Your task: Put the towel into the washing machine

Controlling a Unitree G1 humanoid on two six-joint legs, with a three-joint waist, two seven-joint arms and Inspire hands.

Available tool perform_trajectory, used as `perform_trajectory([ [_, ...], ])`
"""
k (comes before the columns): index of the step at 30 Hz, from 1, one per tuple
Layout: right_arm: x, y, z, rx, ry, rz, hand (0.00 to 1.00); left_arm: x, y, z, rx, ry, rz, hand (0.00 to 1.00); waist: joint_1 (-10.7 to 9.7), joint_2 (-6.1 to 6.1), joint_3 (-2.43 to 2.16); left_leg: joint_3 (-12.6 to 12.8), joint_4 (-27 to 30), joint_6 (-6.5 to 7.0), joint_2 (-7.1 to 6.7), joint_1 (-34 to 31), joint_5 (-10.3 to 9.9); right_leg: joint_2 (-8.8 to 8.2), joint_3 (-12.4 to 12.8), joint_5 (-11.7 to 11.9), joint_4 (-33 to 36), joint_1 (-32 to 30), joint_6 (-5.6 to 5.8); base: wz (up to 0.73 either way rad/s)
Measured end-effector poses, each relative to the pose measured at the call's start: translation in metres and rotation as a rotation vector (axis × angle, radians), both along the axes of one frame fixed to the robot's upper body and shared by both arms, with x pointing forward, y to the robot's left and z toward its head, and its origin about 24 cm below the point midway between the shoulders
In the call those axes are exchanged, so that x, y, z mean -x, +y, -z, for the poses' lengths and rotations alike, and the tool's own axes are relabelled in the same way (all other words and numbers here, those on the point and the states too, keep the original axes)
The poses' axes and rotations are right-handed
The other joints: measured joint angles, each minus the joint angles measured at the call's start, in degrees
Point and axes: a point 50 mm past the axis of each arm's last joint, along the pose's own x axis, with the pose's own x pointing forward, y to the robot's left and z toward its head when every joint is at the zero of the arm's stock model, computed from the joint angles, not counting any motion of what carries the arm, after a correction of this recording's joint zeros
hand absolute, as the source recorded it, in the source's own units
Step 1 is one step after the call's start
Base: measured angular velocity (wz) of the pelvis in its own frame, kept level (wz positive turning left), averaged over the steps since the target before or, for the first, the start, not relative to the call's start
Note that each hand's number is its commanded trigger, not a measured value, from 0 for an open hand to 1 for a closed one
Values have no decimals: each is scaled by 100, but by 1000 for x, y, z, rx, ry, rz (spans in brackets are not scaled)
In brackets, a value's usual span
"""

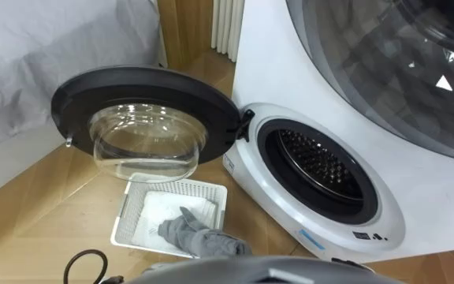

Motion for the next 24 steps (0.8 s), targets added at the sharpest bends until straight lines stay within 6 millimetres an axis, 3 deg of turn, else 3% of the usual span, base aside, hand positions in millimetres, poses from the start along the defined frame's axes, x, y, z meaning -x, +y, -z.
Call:
perform_trajectory([
  [18, -1, -1, 0, 1, -3, 3, 0, 1, 0, 0, 3, 9, 17, 0, 6, 15, 4, -11, 3, -5, 11, -42, -17, 11, 16, 0, -3, -8, 0, 0],
  [24, -7, -1, -1, 3, -16, -9, 0, -11, 1, -1, -23, -31, 33, 0, 6, 26, -12, -9, 130, -2, 14, -394, -14, 4, 12, 23, 10, -305, -38, 0],
])
